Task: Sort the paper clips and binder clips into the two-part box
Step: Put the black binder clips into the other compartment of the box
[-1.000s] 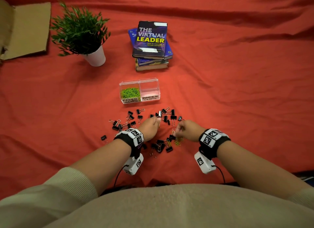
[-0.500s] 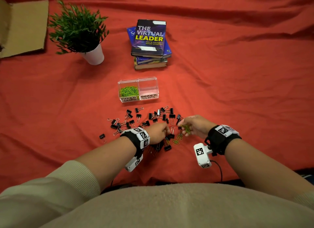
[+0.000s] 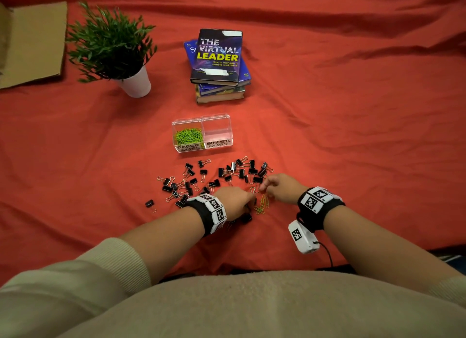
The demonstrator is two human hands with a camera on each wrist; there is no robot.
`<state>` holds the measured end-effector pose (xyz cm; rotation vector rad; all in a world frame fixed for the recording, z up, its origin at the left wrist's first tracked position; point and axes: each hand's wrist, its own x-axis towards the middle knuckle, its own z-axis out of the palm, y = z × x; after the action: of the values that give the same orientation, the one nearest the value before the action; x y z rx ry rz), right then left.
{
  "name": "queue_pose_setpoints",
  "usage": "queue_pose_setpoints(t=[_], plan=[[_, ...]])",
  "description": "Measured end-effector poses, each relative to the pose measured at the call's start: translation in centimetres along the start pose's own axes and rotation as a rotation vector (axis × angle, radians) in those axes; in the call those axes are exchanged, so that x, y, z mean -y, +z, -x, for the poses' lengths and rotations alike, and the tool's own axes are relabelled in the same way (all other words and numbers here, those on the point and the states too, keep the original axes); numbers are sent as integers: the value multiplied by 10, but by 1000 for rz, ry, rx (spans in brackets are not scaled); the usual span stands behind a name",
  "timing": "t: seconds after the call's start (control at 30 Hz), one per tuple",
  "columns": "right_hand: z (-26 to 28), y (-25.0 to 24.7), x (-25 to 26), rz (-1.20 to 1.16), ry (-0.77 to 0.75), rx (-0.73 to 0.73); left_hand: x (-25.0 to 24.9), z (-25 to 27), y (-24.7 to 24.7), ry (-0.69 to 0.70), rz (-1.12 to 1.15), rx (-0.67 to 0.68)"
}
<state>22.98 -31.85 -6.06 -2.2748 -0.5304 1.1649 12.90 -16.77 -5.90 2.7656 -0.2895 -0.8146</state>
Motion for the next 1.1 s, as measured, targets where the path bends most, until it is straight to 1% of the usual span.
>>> queue_pose_setpoints(t=[0.13,0.2,0.27,0.37,0.53,0.63,0.73,0.87,0.9,1.0,1.07,1.1], plan=[[8,1,-7,195,-54,28,3,2,0,8,-99,-10],[10,6,-9,292,-93,30,6,3,2,-13,-139,-14],[12,13,-7,351,-142,9,10,2,5,-46,-134,4],[12,25,-2,409,-173,4,16,3,9,-91,-12,4],[13,40,4,466,-190,29,25,9,3,-153,283,-94],[15,39,1,446,-225,43,35,11,-4,-229,454,-168],[18,39,-2,365,-210,21,48,14,-17,-295,549,-249],[15,36,0,212,-110,38,72,19,-42,-366,616,-359],[14,32,2,128,-65,43,80,20,-48,-386,625,-382],[12,17,14,-244,63,85,106,18,-69,-448,616,-479],[12,4,25,-482,91,99,123,14,-83,-476,556,-528],[11,0,31,-622,94,107,130,12,-89,-487,519,-530]])
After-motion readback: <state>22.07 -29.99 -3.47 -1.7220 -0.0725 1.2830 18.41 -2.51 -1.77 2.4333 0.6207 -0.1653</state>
